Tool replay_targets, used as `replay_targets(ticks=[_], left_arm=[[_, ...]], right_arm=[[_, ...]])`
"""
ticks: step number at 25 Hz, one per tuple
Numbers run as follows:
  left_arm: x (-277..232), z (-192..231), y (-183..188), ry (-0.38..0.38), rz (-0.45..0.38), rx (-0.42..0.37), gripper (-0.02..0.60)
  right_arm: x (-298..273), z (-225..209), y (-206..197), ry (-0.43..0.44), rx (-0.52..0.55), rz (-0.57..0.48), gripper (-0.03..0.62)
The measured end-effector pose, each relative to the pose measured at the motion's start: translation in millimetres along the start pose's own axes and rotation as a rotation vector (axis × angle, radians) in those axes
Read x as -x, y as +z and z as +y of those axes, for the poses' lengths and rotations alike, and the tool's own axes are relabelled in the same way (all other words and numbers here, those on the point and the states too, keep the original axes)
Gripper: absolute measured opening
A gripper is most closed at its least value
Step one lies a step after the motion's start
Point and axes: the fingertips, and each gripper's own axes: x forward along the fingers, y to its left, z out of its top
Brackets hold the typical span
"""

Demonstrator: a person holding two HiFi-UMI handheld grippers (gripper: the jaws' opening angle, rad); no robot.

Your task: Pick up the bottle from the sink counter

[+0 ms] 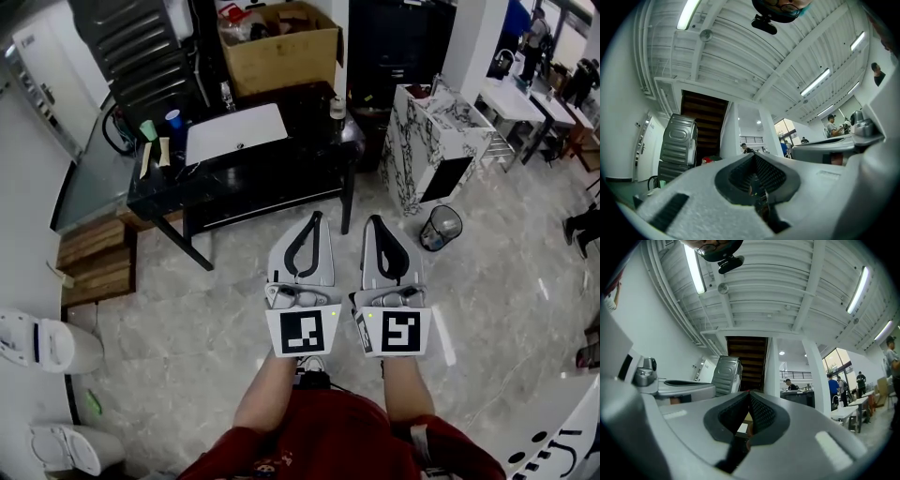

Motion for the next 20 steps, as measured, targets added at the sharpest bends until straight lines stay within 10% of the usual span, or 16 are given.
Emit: replay_targets(ticks=[20], left_arm=[[-83.0, 53.3, -43.9, -0.049, -0.008, 0.012, 0.003]], right_arm=[[-99.2, -9.1, -36.1, -0.049, 0.012, 0.001, 0.002]])
